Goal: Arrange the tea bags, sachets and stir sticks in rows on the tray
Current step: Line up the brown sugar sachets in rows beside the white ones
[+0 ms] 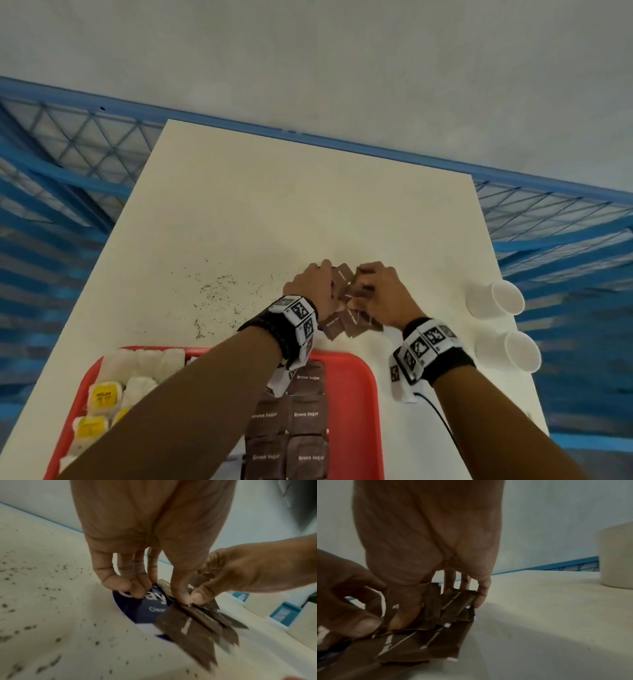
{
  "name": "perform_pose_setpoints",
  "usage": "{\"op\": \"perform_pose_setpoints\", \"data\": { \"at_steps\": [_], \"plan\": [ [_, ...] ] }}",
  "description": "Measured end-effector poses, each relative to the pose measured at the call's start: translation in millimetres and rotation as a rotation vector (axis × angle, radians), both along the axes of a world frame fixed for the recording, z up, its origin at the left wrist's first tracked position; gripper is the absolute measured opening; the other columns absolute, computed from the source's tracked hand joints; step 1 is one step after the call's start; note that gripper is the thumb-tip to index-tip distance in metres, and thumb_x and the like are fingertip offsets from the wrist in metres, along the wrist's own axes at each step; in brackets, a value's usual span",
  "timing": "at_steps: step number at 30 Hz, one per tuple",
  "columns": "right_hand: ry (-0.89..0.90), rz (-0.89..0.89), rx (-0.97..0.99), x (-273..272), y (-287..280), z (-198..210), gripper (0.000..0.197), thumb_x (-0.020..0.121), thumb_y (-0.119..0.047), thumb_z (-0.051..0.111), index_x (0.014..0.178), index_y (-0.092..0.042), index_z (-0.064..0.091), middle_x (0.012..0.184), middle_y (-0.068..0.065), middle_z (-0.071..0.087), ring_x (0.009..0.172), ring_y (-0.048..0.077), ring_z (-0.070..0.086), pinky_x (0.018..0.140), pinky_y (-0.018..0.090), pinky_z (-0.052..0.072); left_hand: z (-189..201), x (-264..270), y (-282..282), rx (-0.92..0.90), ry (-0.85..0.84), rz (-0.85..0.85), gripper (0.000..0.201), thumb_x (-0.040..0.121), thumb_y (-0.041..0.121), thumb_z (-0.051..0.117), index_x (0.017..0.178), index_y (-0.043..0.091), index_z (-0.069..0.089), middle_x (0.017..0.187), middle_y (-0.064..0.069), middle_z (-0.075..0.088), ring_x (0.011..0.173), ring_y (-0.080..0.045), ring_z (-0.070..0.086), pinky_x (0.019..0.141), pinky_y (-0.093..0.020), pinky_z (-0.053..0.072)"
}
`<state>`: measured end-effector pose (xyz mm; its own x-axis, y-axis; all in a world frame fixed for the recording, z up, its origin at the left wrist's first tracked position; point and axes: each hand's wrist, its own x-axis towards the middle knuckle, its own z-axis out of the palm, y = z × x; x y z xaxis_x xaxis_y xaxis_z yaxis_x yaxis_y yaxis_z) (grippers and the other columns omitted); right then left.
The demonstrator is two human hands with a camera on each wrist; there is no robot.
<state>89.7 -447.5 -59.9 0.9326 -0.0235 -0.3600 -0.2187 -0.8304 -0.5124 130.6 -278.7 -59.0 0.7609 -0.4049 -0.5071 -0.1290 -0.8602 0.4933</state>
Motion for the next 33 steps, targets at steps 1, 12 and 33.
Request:
{"op": "perform_pose_setpoints", "data": {
  "at_steps": [1, 12, 33],
  "plan": [
    [-0.017, 0.022, 0.027, -4, 3, 2, 0.019, 0.073, -0.018, 0.08, 0.065, -0.029, 0.066, 0.109, 0.0, 0.058, 0.097, 0.013, 0.055, 0.08, 0.032, 0.047, -1, 3, 1, 0.013, 0.007, 0.016, 0.063, 0.079, 0.046, 0.077, 0.122, 0.016, 0.042, 0.122, -0.008, 0.053, 0.109, -0.034, 0.058, 0.085, -0.043, 0.047],
    [0.122, -0.288, 0.329, -7, -36, 27, 0.013, 0.082, -0.007, 0.077, 0.09, -0.008, 0.067, 0.075, 0.004, 0.065, 0.059, 0.008, 0.063, 0.056, 0.023, 0.049, 2, 26, -20, 0.037, -0.093, -0.212, 0.092, 0.071, 0.05, 0.083, 0.148, 0.031, 0.035, 0.139, -0.005, 0.037, 0.129, -0.032, 0.036, 0.101, -0.05, 0.038],
    [0.143, -0.317, 0.278, 0, -34, 30, 0.012, 0.081, -0.008, 0.076, 0.077, -0.009, 0.065, 0.069, 0.0, 0.063, 0.065, 0.014, 0.058, 0.066, 0.027, 0.046, -8, 32, -2, 0.074, -0.032, -0.126, 0.041, 0.075, 0.026, 0.085, 0.102, 0.008, 0.06, 0.105, -0.01, 0.065, 0.1, -0.03, 0.063, 0.073, -0.037, 0.048]
  ]
}}
